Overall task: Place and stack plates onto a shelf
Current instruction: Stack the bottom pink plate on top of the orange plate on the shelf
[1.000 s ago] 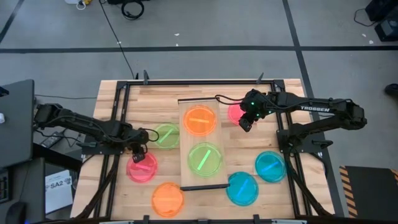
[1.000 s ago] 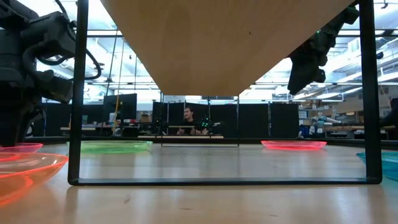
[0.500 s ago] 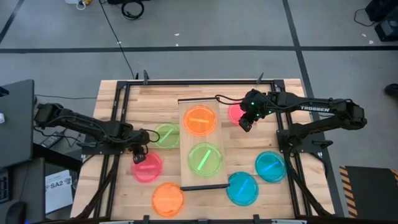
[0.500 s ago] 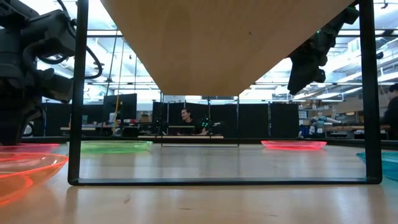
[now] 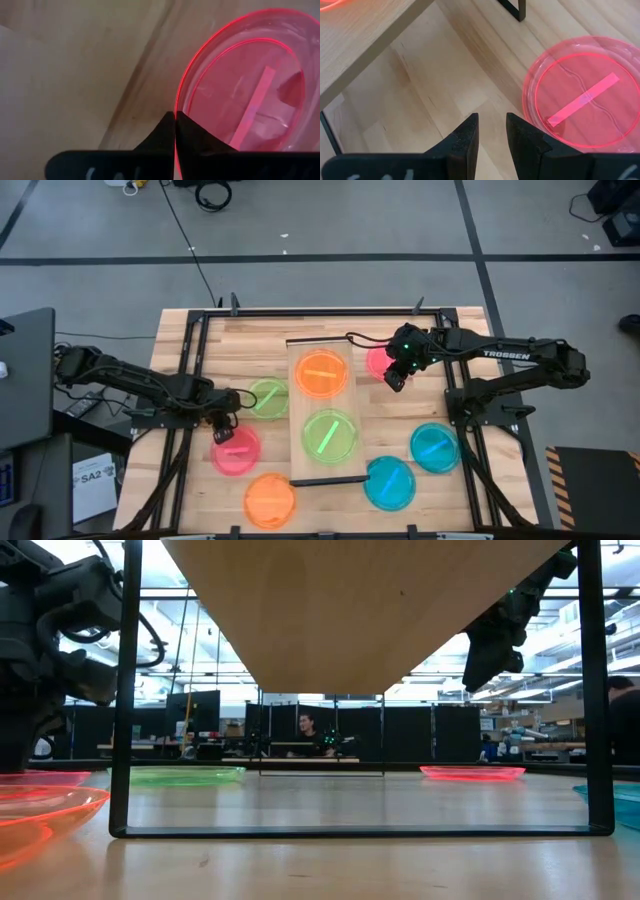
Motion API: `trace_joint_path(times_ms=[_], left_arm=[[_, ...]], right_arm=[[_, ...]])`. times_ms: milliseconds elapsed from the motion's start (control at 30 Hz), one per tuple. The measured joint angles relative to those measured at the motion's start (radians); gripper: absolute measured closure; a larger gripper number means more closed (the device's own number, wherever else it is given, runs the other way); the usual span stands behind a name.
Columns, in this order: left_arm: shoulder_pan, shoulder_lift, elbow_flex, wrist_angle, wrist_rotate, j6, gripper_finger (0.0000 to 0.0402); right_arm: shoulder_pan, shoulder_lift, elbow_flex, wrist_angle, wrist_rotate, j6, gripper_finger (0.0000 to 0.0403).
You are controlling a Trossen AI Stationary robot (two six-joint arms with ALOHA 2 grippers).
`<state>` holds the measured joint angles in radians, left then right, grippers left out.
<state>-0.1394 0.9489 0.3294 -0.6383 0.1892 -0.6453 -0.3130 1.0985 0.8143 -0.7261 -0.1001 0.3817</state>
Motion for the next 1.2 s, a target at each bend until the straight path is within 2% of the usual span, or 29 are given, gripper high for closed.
trace_joint_path(times_ms=[133, 300, 833, 1200], left_arm=[[0.0, 0.0, 0.012, -0.018, 0.025, -0.014, 0.0396], [0.0, 0.0, 0.096, -0.078, 0.025, -0.007, 0.0396], [0.0, 0.0, 0.522, -0.453, -0.012, 0.056, 0.0397], [0.022, 0.0, 0.761, -0.464, -0.104, 0.055, 0.0397]], right_arm=[[0.0, 0.0, 0.0, 0.0, 0.0, 0.0, 0.0297], [0.0, 0.0, 0.0, 0.0, 0.0, 0.0, 0.0298], [0.0, 0.0, 0.0, 0.0, 0.0, 0.0, 0.0298], [0.0, 0.0, 0.0, 0.0, 0.0, 0.0, 0.0297]])
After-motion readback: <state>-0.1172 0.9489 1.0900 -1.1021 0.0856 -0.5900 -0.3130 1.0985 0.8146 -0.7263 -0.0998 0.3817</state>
